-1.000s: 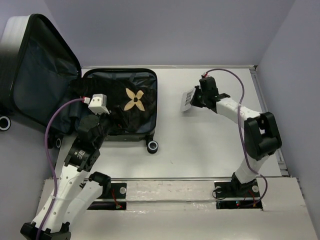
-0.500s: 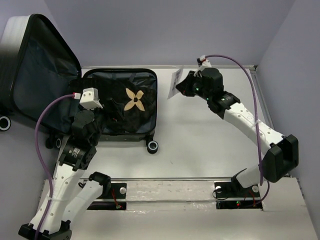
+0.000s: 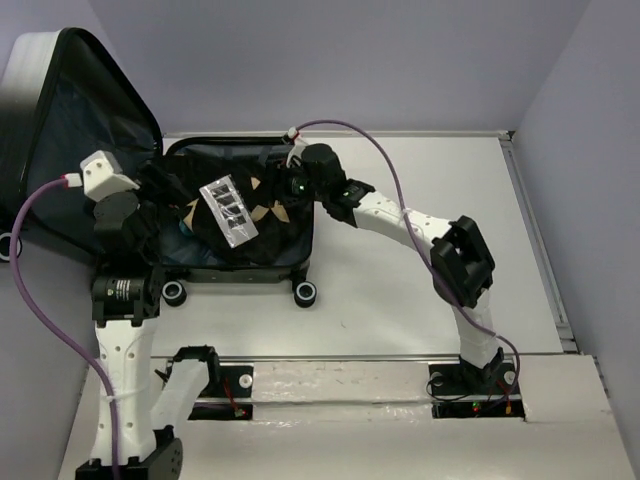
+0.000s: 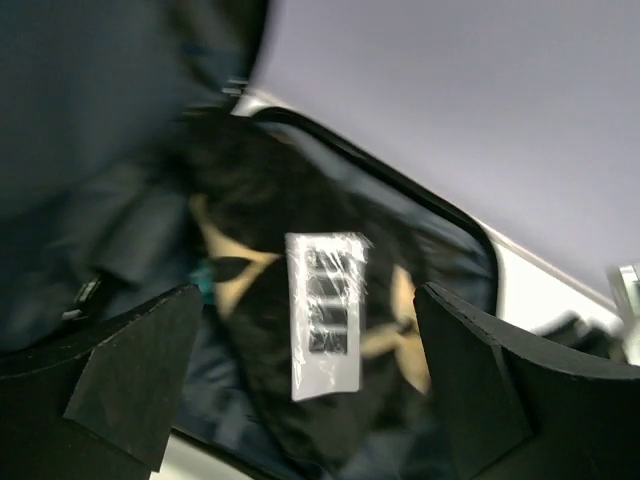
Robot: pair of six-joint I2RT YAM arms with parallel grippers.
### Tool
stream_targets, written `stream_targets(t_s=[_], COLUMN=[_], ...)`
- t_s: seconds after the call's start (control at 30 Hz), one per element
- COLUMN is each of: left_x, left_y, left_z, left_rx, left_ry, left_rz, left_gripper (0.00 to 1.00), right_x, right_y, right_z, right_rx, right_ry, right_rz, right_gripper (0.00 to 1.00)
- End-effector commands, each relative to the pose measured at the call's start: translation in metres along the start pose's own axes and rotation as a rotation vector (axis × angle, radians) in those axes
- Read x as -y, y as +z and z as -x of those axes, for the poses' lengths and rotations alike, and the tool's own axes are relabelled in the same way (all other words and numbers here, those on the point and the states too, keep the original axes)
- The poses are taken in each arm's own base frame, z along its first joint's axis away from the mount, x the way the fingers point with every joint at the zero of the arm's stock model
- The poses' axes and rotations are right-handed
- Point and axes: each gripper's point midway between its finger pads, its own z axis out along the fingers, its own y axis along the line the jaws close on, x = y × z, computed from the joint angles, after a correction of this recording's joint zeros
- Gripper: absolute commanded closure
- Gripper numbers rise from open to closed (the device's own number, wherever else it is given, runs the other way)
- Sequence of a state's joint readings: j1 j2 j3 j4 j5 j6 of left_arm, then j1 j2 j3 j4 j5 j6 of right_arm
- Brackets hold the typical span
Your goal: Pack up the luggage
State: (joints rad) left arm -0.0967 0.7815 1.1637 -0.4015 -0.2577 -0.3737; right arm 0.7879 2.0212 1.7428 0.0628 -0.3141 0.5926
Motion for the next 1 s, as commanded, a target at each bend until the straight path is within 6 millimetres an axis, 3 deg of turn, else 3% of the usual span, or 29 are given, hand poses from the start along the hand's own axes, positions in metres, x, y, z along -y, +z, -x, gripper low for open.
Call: stream_targets(t_s=[0.0, 0.1, 0.13, 0.17, 0.2, 0.23, 0.27, 0.37, 0.6, 0.8, 0.97], left_x=[-0.054, -0.082, -0.088, -0.105, -0.117, -0.131, -0.158, -0.203, -0.210, -0.212, -0.215], left_y=[0.014, 0.004, 0.000, -0.011, -0.019, -0.030, -0.048, -0.081, -0.057, -0.037, -0.029], left_z=[-0.010, -0.008, -0.006, -0.003, 0.000, -0.003, 0.002, 0.004, 0.033, 0.053, 0.056], left_rx=[-0.048, 0.002, 0.018, 0.062, 0.096, 0.114, 0.177, 0.273, 0.320, 0.323, 0.337], left_ry=[-0.023, -0.071, -0.081, -0.084, -0.083, -0.083, -0.081, -0.031, -0.032, 0.044, 0.067], left_rz=[0.185, 0.289, 0.320, 0.404, 0.463, 0.541, 0.707, 1.025, 1.142, 1.218, 1.265], left_gripper=[0.01, 0.01, 0.01, 0.01, 0.01, 0.01, 0.01, 0.01, 0.01, 0.02, 0.13], right_x=[0.013, 0.010, 0.017, 0.002, -0.001, 0.001, -0.016, -0.029, -0.036, -0.025, -0.004], right_y=[0.000, -0.021, -0.029, -0.044, -0.053, -0.060, -0.076, -0.105, -0.149, -0.153, -0.145], right_z=[-0.010, -0.011, -0.023, -0.009, -0.008, -0.018, -0.005, -0.009, -0.032, -0.053, -0.069], right_rx=[-0.065, -0.063, -0.085, -0.042, -0.033, -0.044, -0.004, 0.005, -0.014, -0.056, -0.086], right_ry=[-0.027, -0.062, -0.073, -0.094, -0.101, -0.104, -0.124, -0.147, -0.175, -0.177, -0.162], right_rz=[-0.044, -0.059, -0.078, -0.056, -0.056, -0.052, -0.020, 0.011, 0.046, 0.038, -0.017], right_gripper=[0.27, 0.25, 0.25, 0.25, 0.25, 0.26, 0.26, 0.26, 0.26, 0.26, 0.26])
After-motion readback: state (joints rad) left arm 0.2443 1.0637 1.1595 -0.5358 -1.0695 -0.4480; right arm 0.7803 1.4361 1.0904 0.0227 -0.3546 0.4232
